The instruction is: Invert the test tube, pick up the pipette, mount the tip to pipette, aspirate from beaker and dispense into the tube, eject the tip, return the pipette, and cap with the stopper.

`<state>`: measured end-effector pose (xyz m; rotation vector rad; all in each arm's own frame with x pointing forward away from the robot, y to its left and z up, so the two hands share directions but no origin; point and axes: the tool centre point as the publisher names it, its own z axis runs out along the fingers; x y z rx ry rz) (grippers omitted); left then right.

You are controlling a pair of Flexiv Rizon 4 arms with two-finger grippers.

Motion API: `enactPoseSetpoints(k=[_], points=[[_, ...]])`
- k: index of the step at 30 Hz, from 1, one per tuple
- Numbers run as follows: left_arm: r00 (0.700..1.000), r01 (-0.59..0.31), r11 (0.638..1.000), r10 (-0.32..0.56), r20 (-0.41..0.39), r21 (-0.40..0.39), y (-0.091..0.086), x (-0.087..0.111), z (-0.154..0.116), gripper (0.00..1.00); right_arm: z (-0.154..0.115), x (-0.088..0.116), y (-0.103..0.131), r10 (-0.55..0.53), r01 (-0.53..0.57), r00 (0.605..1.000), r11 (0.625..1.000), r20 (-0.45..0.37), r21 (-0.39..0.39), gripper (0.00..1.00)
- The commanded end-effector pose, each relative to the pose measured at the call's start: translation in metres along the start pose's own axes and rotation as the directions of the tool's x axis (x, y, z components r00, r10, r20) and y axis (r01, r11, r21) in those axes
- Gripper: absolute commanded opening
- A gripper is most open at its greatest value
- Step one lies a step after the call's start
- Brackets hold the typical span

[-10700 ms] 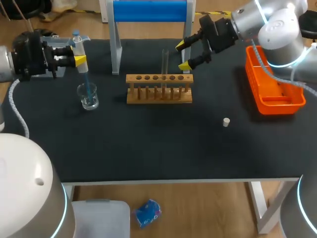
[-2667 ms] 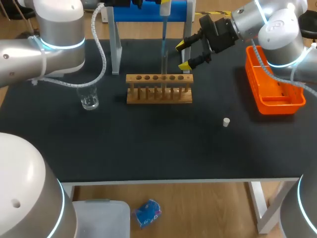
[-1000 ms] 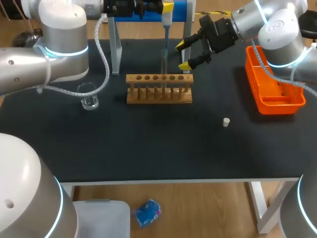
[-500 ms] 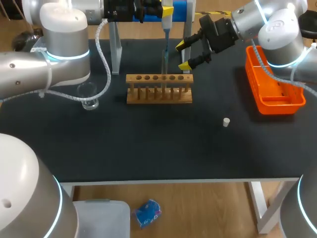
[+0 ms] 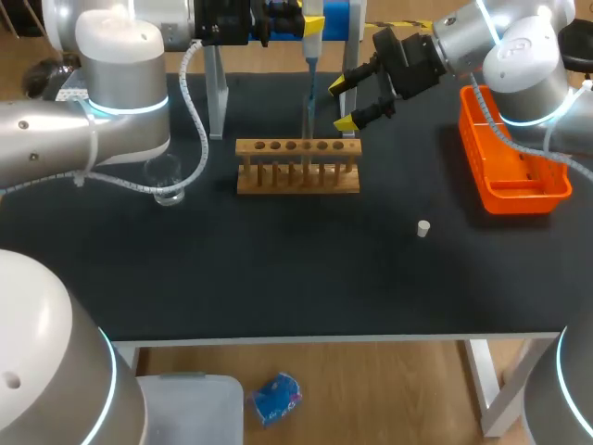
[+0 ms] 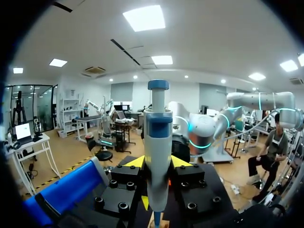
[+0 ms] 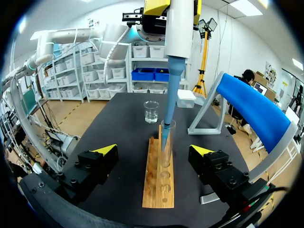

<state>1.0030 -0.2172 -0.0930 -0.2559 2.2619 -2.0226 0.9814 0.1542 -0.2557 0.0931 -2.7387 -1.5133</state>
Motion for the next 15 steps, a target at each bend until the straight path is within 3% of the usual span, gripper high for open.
enactPoseSetpoints(k=[1, 15], points=[[1.0, 0.002, 1.0, -0.002, 0.004, 0.005, 0.002, 0.0011, 0.0001, 0.0, -0.0006, -0.0008, -0.0001, 0.0, 0.0, 1.0, 1.0, -0.004, 0.002, 1.0], [1.0, 0.006, 1.0, -0.006, 0.01, 0.008, 0.0041, 0.0028, 0.0009, 0.0, -0.0006, -0.0008, -0.0001, 0.0, 0.0, 1.0, 1.0, -0.004, 0.002, 1.0]])
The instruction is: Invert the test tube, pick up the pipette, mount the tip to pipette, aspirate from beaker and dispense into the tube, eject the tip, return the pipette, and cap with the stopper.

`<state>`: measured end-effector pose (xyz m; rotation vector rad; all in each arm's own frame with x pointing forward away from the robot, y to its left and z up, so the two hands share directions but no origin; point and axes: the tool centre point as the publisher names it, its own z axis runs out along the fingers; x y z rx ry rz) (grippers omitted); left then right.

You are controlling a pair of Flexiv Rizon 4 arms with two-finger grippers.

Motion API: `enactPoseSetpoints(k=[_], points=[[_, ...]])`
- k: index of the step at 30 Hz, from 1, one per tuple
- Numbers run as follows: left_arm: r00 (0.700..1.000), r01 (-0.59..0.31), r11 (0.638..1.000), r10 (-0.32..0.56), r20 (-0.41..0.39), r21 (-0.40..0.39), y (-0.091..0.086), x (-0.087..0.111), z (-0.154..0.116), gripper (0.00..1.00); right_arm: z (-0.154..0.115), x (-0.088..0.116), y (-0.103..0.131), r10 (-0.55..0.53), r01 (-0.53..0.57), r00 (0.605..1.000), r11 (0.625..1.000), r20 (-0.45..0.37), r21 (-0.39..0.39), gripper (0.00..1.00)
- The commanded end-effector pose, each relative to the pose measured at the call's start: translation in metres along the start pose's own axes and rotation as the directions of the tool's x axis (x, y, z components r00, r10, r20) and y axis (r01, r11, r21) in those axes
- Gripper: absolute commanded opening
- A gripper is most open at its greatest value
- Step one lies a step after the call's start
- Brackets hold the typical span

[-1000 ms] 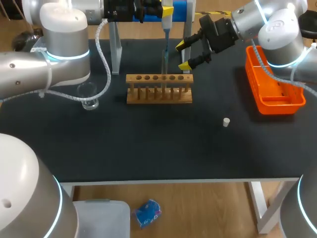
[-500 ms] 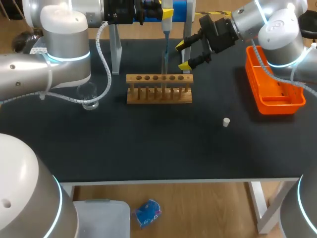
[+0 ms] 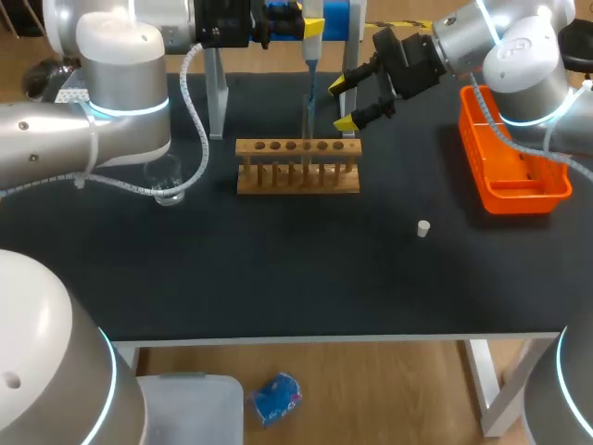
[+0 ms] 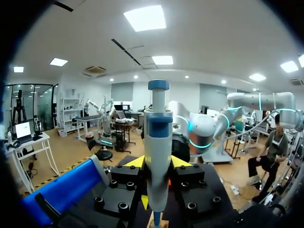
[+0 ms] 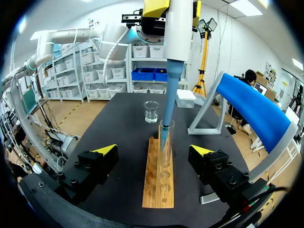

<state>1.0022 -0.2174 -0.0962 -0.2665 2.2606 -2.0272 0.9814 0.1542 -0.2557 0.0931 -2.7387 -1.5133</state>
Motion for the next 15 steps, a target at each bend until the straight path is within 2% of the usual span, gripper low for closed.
enactPoseSetpoints(k=[1, 15], points=[[1.0, -0.003, 1.0, 0.002, 0.008, 0.006, 0.0009, 0.0022, 0.0006, 0.0, -0.0006, -0.0008, -0.0001, 0.0, 0.0, 1.0, 1.0, -0.004, 0.002, 1.0], [1.0, -0.008, 1.0, 0.008, 0.011, 0.006, -0.0005, 0.0037, 0.0007, 0.0, -0.0006, -0.0008, -0.0001, 0.0, 0.0, 1.0, 1.0, -0.004, 0.002, 1.0]])
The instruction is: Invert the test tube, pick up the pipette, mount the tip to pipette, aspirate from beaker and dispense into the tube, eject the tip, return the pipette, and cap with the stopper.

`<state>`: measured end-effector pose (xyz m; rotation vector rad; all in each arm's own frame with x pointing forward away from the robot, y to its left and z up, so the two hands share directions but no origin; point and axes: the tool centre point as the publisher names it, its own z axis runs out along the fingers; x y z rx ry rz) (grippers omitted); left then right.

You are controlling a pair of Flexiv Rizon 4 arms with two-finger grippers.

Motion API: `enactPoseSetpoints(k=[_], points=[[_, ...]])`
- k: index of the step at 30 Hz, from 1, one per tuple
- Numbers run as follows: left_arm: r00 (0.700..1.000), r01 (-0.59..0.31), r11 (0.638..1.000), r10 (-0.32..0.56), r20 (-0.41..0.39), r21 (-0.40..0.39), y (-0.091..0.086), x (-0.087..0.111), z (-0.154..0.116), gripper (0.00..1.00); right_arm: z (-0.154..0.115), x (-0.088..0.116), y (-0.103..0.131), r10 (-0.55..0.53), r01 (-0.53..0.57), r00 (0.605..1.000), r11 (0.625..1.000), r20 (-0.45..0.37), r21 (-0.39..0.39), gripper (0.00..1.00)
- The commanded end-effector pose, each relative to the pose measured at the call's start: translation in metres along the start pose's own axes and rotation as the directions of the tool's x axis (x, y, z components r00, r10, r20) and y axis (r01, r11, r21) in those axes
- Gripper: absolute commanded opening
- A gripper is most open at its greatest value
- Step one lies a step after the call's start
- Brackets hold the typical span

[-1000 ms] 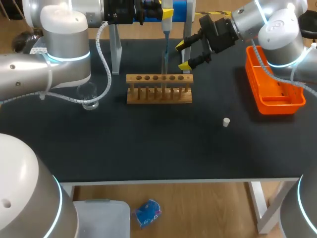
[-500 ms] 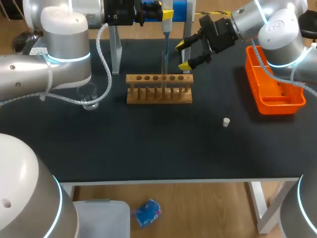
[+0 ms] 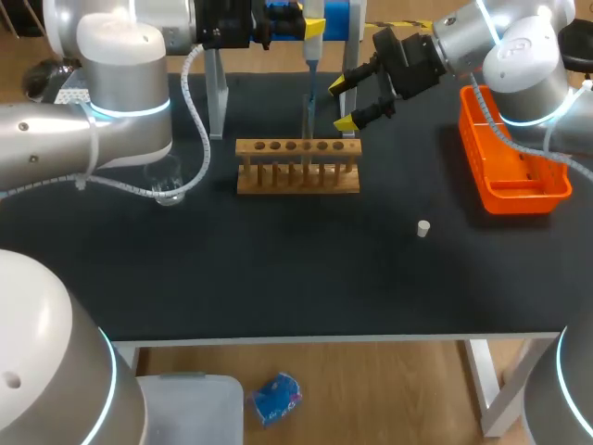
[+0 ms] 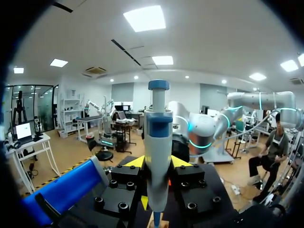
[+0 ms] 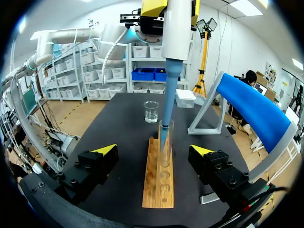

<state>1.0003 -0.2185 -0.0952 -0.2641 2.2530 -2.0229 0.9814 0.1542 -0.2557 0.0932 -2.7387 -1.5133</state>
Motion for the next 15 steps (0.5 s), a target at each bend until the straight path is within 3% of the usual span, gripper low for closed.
enactPoseSetpoints(k=[1, 5, 15], points=[[1.0, -0.001, 1.0, 0.001, 0.005, 0.004, 0.0, 0.002, 0.0, 0.0, -0.001, -0.001, 0.0, 0.0, 0.0, 1.0, 1.0, -0.004, 0.002, 1.0], [1.0, -0.001, 1.0, 0.001, 0.005, 0.004, 0.0, 0.002, 0.0, 0.0, -0.001, -0.001, 0.0, 0.0, 0.0, 1.0, 1.0, -0.004, 0.002, 1.0], [1.0, -0.001, 1.0, 0.001, 0.005, 0.004, 0.0, 0.002, 0.0, 0.0, -0.068, 0.003, 0.035, -0.075, 0.075, 0.997, 0.997, -0.035, -0.013, 1.0]])
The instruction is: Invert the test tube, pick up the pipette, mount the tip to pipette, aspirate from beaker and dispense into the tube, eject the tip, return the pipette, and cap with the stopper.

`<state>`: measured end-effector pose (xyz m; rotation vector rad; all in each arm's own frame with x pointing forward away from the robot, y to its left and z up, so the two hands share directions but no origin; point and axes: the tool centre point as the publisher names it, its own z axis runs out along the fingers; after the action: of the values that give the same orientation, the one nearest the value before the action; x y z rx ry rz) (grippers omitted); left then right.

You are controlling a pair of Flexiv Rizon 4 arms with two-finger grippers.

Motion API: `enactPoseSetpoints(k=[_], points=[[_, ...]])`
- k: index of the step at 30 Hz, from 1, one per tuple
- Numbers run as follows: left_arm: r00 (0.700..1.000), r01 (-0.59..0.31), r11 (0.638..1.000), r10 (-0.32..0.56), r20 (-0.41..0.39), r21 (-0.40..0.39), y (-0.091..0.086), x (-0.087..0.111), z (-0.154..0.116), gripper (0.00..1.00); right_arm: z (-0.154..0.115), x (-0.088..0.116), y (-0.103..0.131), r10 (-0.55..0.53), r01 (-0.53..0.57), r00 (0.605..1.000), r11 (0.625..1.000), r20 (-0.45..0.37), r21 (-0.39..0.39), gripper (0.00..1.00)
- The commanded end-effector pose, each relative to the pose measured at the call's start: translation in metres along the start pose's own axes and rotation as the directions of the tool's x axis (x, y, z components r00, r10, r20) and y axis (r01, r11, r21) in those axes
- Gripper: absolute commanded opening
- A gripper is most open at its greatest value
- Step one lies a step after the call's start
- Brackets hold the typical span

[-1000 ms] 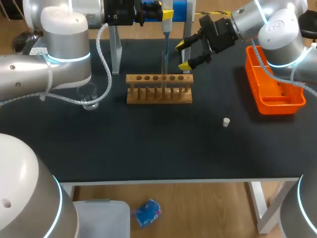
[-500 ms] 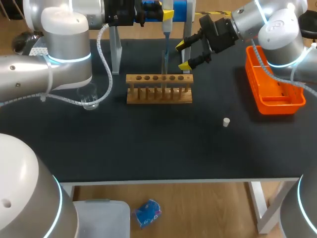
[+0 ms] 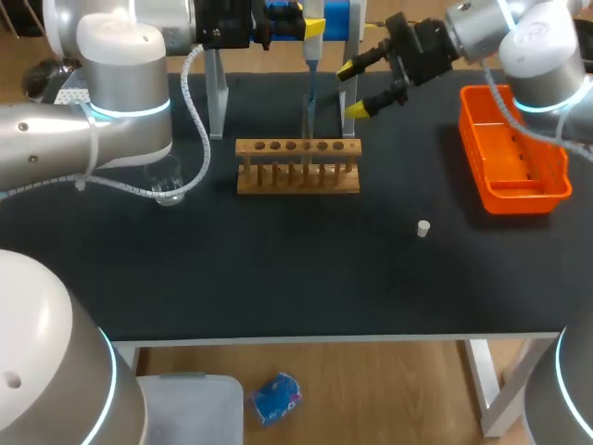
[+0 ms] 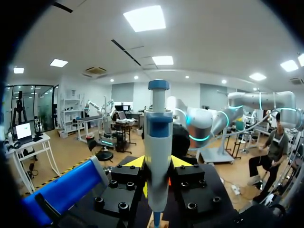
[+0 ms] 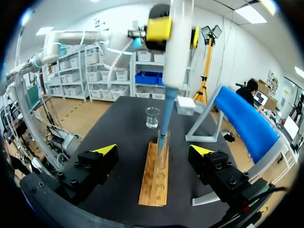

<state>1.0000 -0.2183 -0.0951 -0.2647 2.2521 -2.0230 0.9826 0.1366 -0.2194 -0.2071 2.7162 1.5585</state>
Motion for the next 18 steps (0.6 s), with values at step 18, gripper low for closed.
enactPoseSetpoints(k=[18], points=[[1.0, -0.001, 1.0, 0.001, 0.005, 0.003, 0.0, 0.001, 0.0, 0.0, -0.105, 0.002, 0.104, -0.088, 0.095, 0.995, 0.98, 0.047, -0.173, 1.0]])
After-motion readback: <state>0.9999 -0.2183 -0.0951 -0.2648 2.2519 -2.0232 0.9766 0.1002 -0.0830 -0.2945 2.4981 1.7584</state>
